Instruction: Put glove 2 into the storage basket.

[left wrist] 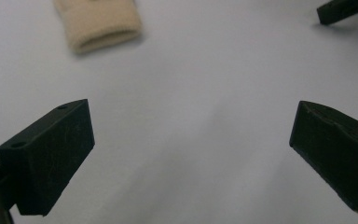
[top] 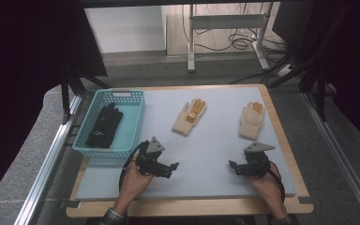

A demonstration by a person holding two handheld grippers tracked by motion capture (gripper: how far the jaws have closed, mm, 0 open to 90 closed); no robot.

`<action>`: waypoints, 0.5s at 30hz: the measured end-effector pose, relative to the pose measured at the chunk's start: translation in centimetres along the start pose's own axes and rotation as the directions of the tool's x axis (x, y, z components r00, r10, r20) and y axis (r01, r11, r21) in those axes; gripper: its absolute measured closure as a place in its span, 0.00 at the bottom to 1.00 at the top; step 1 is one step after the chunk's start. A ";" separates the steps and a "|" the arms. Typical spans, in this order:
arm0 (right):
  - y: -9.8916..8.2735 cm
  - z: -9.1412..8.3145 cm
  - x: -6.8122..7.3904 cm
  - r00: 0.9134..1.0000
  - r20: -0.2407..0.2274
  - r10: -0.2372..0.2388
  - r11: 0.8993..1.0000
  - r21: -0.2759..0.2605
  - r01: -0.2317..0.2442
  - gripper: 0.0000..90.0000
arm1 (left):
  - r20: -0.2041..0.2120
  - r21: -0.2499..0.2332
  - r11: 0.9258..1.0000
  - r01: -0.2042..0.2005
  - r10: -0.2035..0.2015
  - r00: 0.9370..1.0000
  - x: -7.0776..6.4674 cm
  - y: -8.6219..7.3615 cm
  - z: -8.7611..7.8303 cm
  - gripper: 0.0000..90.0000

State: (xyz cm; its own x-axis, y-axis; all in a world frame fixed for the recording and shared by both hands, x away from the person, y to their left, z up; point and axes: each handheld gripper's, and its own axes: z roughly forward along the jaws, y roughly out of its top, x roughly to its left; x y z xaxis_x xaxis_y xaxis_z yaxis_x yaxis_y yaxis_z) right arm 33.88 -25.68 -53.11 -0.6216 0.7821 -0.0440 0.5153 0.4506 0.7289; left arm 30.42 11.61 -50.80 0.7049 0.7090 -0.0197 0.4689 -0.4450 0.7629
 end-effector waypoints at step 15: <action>0.1 0.1 0.1 1.000 -0.004 -0.007 1.000 0.008 0.007 0.16 | -0.085 0.068 0.997 0.025 -0.019 0.996 -0.1 -4.1 1.3 0.00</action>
State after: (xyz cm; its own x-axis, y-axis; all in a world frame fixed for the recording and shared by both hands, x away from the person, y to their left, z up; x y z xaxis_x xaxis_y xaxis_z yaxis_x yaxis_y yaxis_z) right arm 33.91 -25.56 -53.14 -0.6276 0.7772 -0.0460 0.5159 0.4594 0.7230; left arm 29.10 12.60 -54.73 0.6478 0.7615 0.0209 0.5216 -0.4634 0.7164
